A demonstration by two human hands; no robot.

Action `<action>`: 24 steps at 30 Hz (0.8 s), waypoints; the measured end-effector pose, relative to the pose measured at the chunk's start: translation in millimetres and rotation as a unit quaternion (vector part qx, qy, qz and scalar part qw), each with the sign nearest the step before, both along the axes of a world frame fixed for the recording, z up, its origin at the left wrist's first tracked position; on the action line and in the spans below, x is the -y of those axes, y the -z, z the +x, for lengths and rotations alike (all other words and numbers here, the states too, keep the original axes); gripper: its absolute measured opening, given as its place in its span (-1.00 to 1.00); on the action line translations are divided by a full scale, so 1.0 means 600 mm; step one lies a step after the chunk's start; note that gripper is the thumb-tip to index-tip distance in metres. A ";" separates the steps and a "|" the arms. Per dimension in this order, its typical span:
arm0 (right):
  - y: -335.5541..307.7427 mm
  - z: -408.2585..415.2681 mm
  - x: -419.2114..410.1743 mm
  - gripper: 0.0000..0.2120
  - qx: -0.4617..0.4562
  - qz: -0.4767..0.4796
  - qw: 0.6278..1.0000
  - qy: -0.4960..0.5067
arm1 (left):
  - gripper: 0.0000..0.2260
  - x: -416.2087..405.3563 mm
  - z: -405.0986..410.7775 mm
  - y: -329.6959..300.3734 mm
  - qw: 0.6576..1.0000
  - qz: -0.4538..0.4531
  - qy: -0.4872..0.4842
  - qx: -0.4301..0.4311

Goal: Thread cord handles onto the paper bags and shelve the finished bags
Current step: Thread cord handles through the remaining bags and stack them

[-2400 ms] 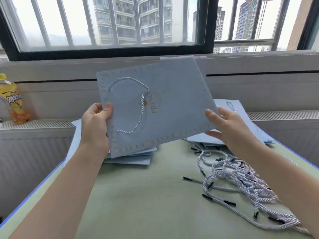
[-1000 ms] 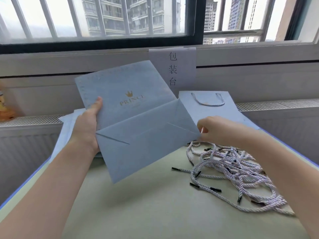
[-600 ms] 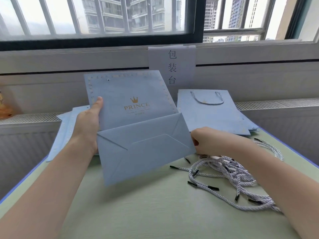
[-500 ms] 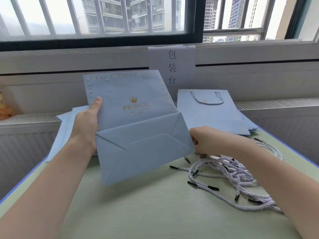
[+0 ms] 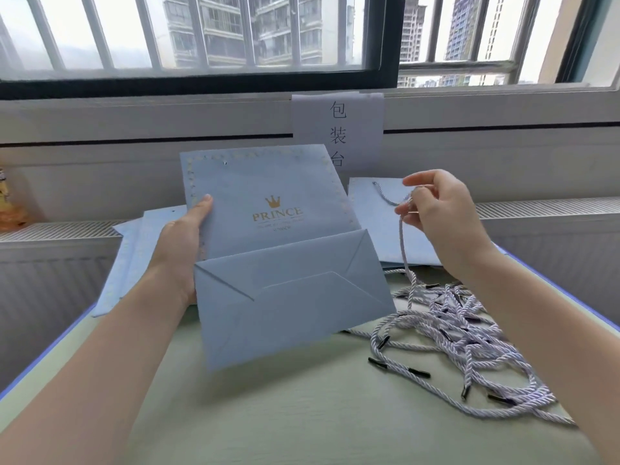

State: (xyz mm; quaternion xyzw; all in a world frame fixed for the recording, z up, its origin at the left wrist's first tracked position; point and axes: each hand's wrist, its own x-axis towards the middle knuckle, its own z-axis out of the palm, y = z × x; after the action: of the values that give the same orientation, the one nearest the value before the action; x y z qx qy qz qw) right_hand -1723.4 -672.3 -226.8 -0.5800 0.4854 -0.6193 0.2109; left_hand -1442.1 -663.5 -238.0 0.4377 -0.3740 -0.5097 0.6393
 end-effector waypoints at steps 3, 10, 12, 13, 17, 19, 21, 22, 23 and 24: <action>-0.013 0.003 -0.014 -0.82 0.012 -0.135 0.991 0.018 | -0.73 -0.007 -0.017 0.004 0.999 0.014 0.035 0.016; -0.020 0.022 -0.036 -0.79 0.013 -0.189 0.980 -0.058 | -0.76 -0.028 -0.065 0.016 0.984 0.081 0.157 0.035; -0.019 0.023 -0.037 -0.80 0.017 -0.187 0.980 -0.065 | -0.78 -0.032 -0.069 0.016 0.976 0.082 0.195 0.057; -0.020 0.023 -0.039 -0.81 0.020 -0.189 0.979 -0.068 | -0.81 -0.034 -0.068 0.015 0.971 0.078 0.219 0.064; -0.024 0.022 -0.040 -0.81 0.014 -0.165 0.983 -0.079 | -0.81 -0.042 -0.069 0.013 0.940 0.060 0.324 0.087; -0.017 0.024 -0.037 -0.80 -0.016 -0.139 0.987 -0.074 | -0.85 -0.042 -0.065 0.010 0.929 0.067 0.351 0.098; -0.006 0.029 -0.033 -0.81 -0.035 -0.106 0.991 -0.080 | -0.79 -0.041 -0.057 0.003 0.910 0.101 0.371 0.155; 0.000 0.033 -0.032 -0.81 -0.036 -0.083 0.992 -0.089 | -0.70 -0.041 -0.051 0.000 0.893 0.126 0.374 0.218; 0.007 0.036 -0.031 -0.80 -0.032 -0.057 0.993 -0.102 | -0.61 -0.039 -0.045 -0.002 0.871 0.150 0.364 0.296; 0.014 0.041 -0.029 -0.79 -0.028 -0.032 0.992 -0.118 | -0.53 -0.038 -0.041 -0.003 0.848 0.166 0.342 0.369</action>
State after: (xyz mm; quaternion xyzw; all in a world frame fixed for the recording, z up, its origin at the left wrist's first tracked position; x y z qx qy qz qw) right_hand -1699.0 -654.9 -235.0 -0.6570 0.3992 -0.5889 0.2495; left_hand -1466.9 -640.7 -236.2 0.5374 -0.6184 -0.5514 0.1569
